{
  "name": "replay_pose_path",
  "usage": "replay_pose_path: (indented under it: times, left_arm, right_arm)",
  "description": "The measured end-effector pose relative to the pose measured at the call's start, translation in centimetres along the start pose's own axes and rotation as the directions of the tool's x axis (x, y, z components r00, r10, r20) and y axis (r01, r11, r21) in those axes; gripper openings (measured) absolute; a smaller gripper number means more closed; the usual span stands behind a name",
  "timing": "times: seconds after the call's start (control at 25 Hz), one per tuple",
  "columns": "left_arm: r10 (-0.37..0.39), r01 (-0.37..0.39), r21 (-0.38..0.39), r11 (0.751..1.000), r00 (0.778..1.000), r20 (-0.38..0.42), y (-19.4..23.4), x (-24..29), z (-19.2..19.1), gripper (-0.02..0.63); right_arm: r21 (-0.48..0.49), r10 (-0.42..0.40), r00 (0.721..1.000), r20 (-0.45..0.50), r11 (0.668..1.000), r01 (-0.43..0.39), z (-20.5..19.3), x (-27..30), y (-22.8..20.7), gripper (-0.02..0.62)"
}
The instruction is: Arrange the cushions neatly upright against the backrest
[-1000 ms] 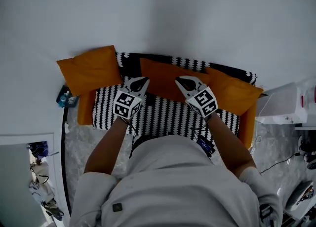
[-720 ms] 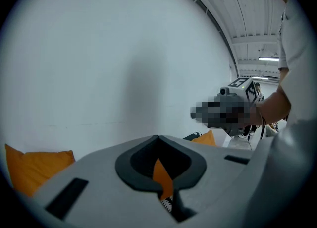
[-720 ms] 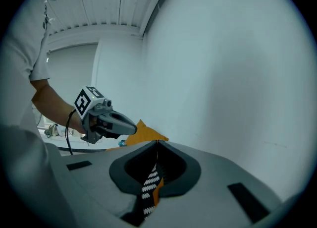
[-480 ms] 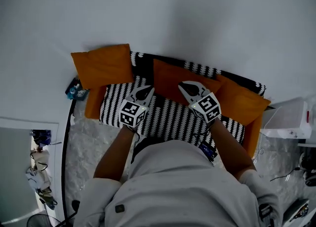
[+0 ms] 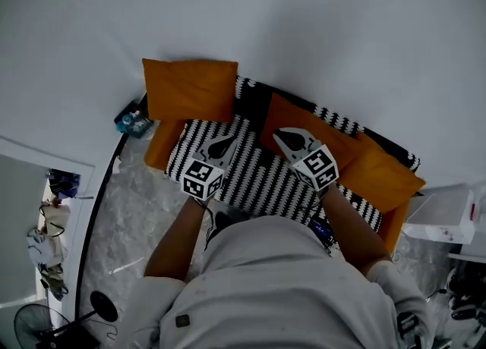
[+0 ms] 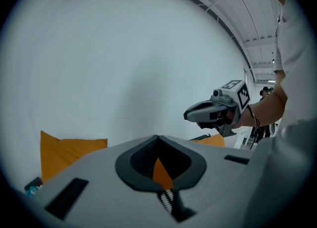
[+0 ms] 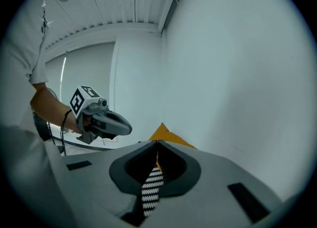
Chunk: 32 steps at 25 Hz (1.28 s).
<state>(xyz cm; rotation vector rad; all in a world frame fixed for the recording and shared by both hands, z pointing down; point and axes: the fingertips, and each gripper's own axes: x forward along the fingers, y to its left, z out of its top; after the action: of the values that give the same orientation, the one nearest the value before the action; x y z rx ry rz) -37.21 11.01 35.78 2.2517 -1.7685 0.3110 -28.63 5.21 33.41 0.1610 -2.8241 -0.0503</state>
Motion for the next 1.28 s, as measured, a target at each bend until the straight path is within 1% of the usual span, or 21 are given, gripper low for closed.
replay_pose_path:
  times: [0.2, 0.52, 0.68, 0.8, 0.96, 1.08, 1.28]
  left_arm:
    - [0.029, -0.029, -0.047, 0.998, 1.000, 0.003, 5.4, -6.4, -2.2, 0.009]
    - [0.054, -0.053, -0.049, 0.997, 0.998, 0.020, 13.2, -16.0, -4.4, 0.009]
    - [0.065, -0.064, -0.057, 0.996, 0.998, 0.022, 16.1, -19.0, -5.0, 0.009]
    - [0.071, -0.070, -0.066, 0.995, 0.997, 0.017, 17.8, -19.9, -5.4, 0.009]
    - [0.089, -0.088, -0.079, 0.993, 0.996, 0.010, 20.3, -19.8, -5.7, 0.009]
    - [0.093, -0.092, -0.076, 0.993, 0.996, 0.008, 21.1, -18.9, -5.4, 0.009]
    - [0.106, -0.106, -0.058, 0.993, 0.994, -0.002, 23.1, -16.5, -4.1, 0.009]
  right_arm:
    - [-0.012, 0.013, 1.000, 0.006, 1.000, -0.013, 2.6, 5.9, 5.0, 0.028]
    - [-0.017, -0.006, 1.000, 0.018, 1.000, 0.006, 5.7, 13.7, 12.0, 0.028]
    - [-0.017, -0.008, 1.000, 0.016, 1.000, 0.008, 6.9, 16.3, 14.0, 0.028]
    - [-0.011, -0.002, 1.000, 0.004, 1.000, 0.002, 7.1, 17.9, 14.5, 0.028]
    - [-0.008, 0.019, 1.000, -0.011, 1.000, -0.019, 6.6, 19.8, 14.3, 0.028]
    - [-0.001, 0.022, 1.000, -0.014, 1.000, -0.022, 6.2, 20.8, 13.1, 0.028]
    - [-0.001, 0.031, 1.000, 0.004, 1.000, -0.031, 6.8, 22.8, 10.5, 0.028]
